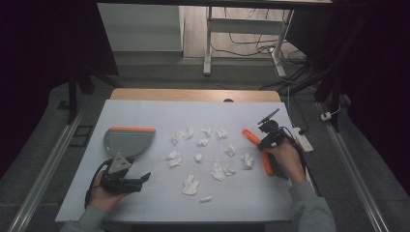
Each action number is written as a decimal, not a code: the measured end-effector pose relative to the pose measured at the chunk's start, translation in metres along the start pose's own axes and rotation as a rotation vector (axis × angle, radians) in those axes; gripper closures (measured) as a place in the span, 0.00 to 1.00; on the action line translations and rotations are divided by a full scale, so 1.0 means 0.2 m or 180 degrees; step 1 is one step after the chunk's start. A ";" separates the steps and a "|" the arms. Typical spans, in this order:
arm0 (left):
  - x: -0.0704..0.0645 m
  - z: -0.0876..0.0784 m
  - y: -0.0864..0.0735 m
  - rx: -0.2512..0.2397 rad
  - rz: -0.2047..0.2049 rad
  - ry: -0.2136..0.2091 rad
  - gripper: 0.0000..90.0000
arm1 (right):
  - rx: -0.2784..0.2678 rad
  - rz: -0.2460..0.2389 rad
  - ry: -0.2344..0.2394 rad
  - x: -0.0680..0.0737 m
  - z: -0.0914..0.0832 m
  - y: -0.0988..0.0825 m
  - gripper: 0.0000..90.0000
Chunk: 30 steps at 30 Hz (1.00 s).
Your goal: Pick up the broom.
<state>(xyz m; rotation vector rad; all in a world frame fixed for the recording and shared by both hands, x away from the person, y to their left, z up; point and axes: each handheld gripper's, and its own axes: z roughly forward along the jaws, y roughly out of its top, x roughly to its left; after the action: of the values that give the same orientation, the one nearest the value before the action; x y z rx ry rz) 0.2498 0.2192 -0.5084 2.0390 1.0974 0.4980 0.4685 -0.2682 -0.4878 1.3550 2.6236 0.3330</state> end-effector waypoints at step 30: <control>-0.07 0.00 0.10 -0.0235 0.0075 -0.0059 0.23 | -0.1664 0.0392 0.0893 0.09 -0.49 -0.06 0.78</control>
<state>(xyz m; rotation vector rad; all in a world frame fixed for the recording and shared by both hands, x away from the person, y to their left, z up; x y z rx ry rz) 0.2522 0.2003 -0.4922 1.9907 1.0302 0.5230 0.4239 -0.2718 -0.3975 1.3532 2.3928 1.2067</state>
